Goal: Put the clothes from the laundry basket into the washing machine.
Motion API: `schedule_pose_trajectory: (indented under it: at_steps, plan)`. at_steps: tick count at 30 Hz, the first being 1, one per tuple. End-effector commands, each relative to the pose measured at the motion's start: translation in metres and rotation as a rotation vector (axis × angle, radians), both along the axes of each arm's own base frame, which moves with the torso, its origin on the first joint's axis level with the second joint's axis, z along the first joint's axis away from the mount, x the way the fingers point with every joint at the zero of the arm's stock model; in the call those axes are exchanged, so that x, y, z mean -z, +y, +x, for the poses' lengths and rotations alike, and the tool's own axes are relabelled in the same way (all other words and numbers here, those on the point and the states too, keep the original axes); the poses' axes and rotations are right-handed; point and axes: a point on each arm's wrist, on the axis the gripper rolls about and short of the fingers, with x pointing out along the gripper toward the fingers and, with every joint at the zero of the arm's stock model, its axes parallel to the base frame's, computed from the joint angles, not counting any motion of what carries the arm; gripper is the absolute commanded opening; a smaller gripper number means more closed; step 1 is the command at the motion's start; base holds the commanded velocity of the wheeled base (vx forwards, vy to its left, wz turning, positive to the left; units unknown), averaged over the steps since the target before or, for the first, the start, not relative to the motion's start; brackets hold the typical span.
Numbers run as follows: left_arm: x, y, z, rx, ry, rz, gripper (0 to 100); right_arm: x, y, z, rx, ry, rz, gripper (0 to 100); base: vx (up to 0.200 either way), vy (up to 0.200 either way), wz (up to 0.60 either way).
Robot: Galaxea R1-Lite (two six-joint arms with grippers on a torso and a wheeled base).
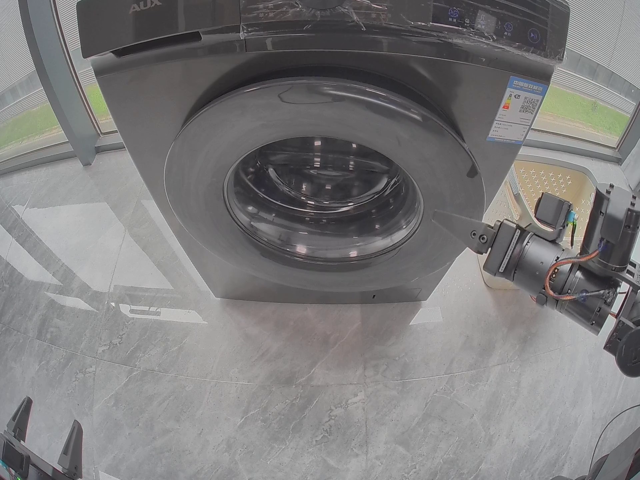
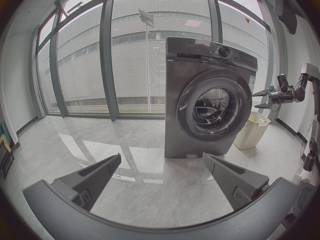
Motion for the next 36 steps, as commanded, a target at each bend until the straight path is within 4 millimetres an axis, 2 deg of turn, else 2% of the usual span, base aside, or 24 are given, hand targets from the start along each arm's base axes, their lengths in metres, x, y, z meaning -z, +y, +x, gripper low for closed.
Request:
schedule_pose_trajectory:
  at_steps: [1, 8, 18, 32, 36]
  plan:
    - [0.005, 0.000, 0.000, -0.001, 0.003, -0.001, 100, 0.006, 0.000, -0.005, -0.012, 0.019, -0.012, 100, 0.000, 0.000, 0.00]
    - [0.005, 0.000, 0.000, -0.001, 0.004, -0.003, 100, 0.017, 0.003, -0.012, -0.038, 0.049, -0.042, 100, 0.000, 0.000, 0.00]
    - [0.005, 0.000, 0.000, -0.001, 0.004, -0.003, 100, 0.013, 0.004, -0.010, -0.040, 0.015, -0.066, 100, 0.180, 0.000, 0.00]
    - [0.005, 0.000, 0.000, -0.001, 0.004, -0.003, 100, -0.002, 0.005, -0.006, -0.030, -0.040, -0.047, 100, 0.000, 0.000, 0.00]
    - [0.005, 0.000, 0.000, -0.001, 0.004, -0.004, 100, -0.013, 0.003, 0.002, 0.005, -0.072, -0.024, 100, 0.000, 0.000, 0.00]
